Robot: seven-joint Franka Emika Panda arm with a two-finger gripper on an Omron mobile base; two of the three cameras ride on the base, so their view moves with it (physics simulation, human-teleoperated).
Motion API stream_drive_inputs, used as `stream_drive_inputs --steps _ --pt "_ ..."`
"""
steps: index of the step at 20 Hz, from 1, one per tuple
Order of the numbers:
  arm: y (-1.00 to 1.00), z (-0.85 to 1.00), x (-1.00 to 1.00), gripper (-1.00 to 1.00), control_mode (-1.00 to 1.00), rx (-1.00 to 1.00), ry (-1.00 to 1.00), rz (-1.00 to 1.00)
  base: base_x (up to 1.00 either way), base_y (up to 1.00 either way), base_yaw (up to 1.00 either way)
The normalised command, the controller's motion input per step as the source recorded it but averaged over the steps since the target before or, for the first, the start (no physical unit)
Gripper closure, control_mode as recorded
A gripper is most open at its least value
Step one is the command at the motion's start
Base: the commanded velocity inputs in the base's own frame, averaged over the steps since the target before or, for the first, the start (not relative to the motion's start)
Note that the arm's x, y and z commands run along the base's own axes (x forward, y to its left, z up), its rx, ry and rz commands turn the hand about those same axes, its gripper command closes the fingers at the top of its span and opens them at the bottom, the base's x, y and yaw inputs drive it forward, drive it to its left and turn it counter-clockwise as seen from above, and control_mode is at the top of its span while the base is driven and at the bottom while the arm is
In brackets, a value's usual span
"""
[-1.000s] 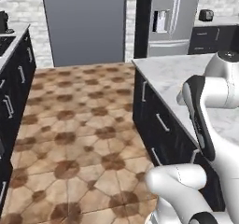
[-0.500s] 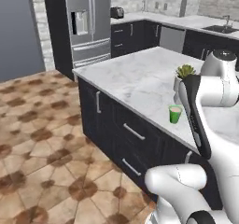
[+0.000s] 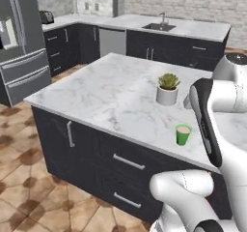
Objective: Pick up the straw from the right drawer and put it inside the smoothie cup.
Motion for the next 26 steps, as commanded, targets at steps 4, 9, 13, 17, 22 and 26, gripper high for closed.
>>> stream_drive_inputs --steps 4,9,13,17,22,26 --pt "0.0 0.0 0.0 1.0 1.0 0.0 0.0 0.0 0.42 0.29 -0.21" --pt "0.0 0.0 0.0 1.0 1.0 0.0 0.0 0.0 0.04 0.39 -0.19" --pt "0.0 0.0 0.0 1.0 1.0 0.0 0.0 0.0 0.22 0.36 -0.27" --pt "0.0 0.0 0.0 1.0 1.0 0.0 0.0 0.0 0.06 0.3 -0.34" --pt "0.0 0.0 0.0 1.0 1.0 0.0 0.0 0.0 0.0 0.04 -0.32" --pt "0.0 0.0 0.0 1.0 1.0 0.0 0.0 0.0 0.0 0.0 -0.23"
